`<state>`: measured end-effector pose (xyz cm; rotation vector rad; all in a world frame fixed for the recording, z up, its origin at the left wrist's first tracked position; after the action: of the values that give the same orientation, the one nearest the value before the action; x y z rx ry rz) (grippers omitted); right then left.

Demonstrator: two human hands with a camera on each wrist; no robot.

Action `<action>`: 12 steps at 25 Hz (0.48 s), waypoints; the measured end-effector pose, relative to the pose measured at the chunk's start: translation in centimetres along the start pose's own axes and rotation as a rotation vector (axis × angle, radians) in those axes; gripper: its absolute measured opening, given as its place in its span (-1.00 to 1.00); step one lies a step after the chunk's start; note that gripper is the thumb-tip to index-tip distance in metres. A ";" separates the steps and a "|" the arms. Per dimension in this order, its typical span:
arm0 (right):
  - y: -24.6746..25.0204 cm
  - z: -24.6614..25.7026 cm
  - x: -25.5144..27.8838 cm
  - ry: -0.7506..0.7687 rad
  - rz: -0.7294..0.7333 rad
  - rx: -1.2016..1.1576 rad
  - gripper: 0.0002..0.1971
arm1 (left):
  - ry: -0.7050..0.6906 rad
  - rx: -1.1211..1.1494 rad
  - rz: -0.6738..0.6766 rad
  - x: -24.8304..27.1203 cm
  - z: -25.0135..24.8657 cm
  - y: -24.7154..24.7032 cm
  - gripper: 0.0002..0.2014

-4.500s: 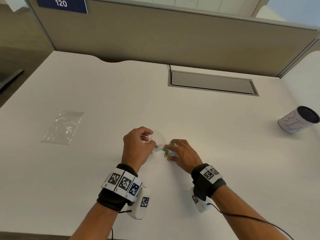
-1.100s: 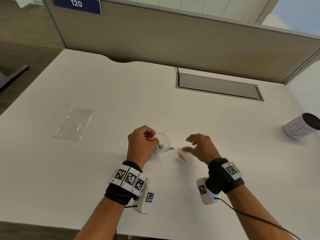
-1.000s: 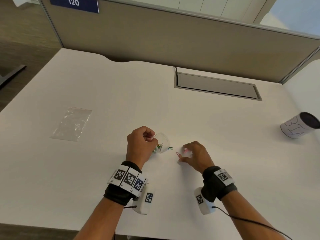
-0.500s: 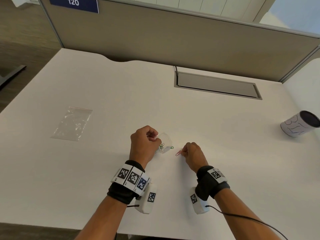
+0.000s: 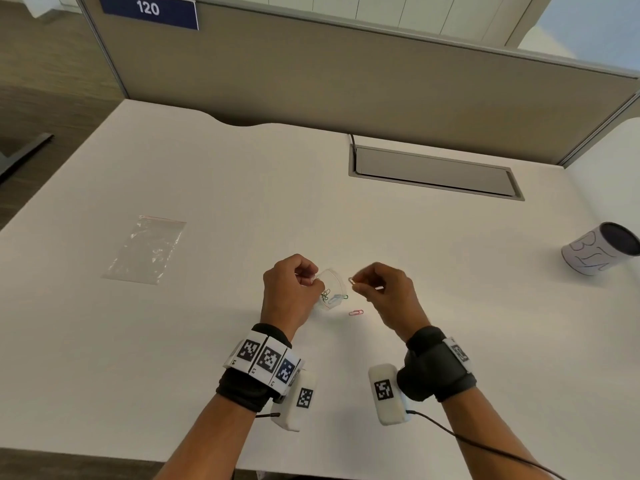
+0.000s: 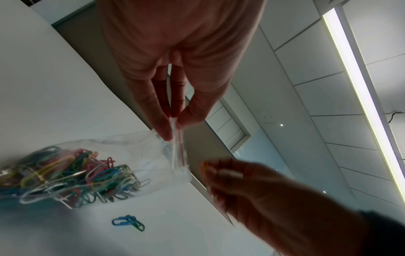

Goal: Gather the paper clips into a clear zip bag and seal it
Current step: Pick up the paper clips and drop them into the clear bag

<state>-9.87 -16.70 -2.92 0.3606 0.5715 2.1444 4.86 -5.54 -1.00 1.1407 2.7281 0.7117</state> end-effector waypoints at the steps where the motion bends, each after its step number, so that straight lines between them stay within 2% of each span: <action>1: -0.2 1.5 -0.2 0.048 0.071 0.034 -0.96 | 0.003 -0.001 0.004 0.0 -0.1 -0.1 -0.85; 3: -1.3 3.2 -0.4 0.132 0.213 0.207 -0.89 | 0.006 0.001 0.012 0.2 -0.2 -0.1 -0.85; 4: -1.7 3.4 -0.5 0.160 0.240 0.270 -0.85 | 0.007 0.002 0.013 0.2 -0.2 -0.1 -0.85; 6: -1.5 2.8 -0.8 0.159 0.154 0.259 -0.82 | 0.009 0.011 0.005 0.2 -0.1 0.2 -0.85; 8: -0.4 0.7 -1.0 0.082 0.027 0.190 -0.87 | 0.004 0.015 -0.015 0.0 0.0 0.8 -0.86; 9: -0.2 -0.5 -1.0 0.032 0.036 0.222 -0.89 | -0.001 0.013 -0.026 -0.1 0.2 1.0 -0.86; 12: -1.4 -4.2 -0.7 -0.092 0.247 0.433 -0.85 | -0.008 0.020 -0.036 -0.2 0.6 1.3 -0.86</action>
<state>-10.40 -17.63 -7.22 0.7983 0.9826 2.2113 6.03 -4.66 -0.92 1.0927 2.7483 0.6752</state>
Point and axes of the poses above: each hand's wrist, its own x-axis away from the middle knuckle, its own y-axis out of the back of the hand, z = x × y, the point moved 2 cm from there along -x, towards the middle knuckle, and after that the axes turned 1 degree about -x, right-handed, at the moved point
